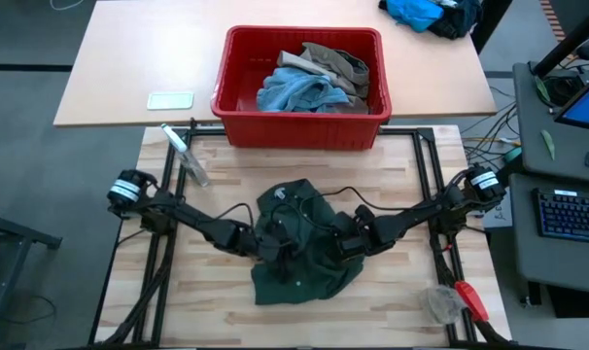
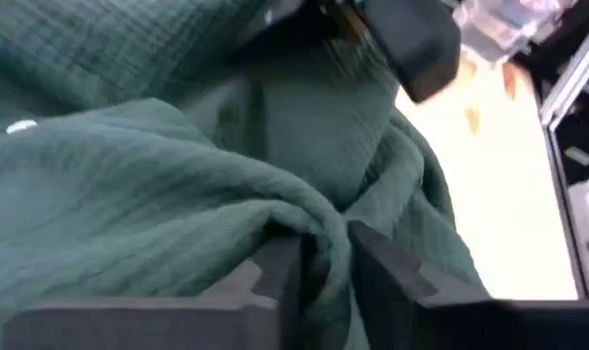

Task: Fold Laundry from Bin
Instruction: Fold the green polo shirt

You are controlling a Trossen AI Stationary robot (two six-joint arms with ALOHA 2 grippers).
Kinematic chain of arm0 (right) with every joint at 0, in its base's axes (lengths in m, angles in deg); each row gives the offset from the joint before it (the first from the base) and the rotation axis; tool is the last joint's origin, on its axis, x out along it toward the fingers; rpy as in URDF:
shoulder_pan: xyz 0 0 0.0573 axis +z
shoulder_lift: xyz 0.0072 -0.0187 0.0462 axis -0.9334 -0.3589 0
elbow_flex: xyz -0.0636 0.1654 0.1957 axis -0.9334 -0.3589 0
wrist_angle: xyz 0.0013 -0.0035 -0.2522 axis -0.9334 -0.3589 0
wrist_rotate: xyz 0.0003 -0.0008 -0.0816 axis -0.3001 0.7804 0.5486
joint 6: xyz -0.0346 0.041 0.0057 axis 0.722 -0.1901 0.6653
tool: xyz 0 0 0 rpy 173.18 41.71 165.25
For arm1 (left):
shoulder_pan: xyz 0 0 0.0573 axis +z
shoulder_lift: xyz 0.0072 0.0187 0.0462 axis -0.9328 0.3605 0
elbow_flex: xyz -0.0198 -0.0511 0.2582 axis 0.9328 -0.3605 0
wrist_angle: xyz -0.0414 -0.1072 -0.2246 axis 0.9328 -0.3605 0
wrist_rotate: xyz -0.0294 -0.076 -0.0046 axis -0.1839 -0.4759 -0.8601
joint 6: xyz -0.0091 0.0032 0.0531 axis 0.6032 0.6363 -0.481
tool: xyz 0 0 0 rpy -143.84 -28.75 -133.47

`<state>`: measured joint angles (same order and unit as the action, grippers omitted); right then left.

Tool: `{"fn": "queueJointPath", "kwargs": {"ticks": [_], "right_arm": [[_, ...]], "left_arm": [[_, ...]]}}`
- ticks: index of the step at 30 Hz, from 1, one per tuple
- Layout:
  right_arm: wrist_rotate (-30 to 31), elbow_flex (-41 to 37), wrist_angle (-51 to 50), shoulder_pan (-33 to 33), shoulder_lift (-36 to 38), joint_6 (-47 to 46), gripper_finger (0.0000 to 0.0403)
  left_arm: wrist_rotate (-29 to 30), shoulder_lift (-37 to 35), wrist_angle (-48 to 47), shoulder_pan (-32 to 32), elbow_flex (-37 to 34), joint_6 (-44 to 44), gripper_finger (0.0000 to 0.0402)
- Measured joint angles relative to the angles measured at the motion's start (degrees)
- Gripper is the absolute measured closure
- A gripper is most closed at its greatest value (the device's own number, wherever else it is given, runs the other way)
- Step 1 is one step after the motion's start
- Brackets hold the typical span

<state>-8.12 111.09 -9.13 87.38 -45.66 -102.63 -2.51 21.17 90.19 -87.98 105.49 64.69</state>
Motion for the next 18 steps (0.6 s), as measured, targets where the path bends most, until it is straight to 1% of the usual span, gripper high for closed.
{"fn": "queueJointPath", "kwargs": {"ticks": [3,5,9,11,14,18], "right_arm": [[0.79,0.00,0.09,0.00,0.00,-0.39,0.0284],[0.87,-0.01,0.19,0.01,0.00,-0.44,0.0266],[0.89,0.00,0.27,0.09,0.00,-0.43,0.0232],[0.89,0.00,0.33,0.09,-0.02,-0.41,0.0219],[0.91,-0.02,0.76,0.09,-0.02,-0.37,0.0202],[0.93,0.00,1.82,0.09,-0.04,-0.32,0.0187]], "left_arm": [[-0.03,-1.25,-2.06,-0.01,-0.02,1.08,0.0286],[-0.02,-2.44,-5.59,0.00,0.00,3.59,0.0262],[0.01,-5.38,-17.32,0.00,0.00,9.67,0.0218],[0.32,-6.87,-23.17,-0.02,0.00,10.68,0.0200],[1.64,-8.36,-29.84,-0.02,0.00,10.98,0.0179],[2.23,-9.00,-35.54,0.08,-0.01,11.42,0.0168]]}}
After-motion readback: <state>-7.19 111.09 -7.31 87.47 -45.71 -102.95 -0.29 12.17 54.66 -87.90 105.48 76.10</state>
